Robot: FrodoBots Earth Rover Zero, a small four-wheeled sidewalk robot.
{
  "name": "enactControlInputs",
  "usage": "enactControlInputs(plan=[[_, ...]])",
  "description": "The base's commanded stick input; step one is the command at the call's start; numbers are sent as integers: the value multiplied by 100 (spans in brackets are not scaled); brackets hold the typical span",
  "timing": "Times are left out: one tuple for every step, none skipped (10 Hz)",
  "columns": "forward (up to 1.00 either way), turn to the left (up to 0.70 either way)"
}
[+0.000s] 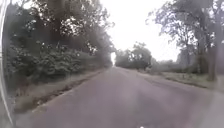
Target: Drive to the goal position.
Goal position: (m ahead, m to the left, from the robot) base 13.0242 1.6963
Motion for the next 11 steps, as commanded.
enactControlInputs(plan=[[70, 1], [70, 1], [70, 1], [70, 1], [70, 1], [70, 1], [70, 1], [70, 1], [70, 1], [70, 1], [70, 1]])
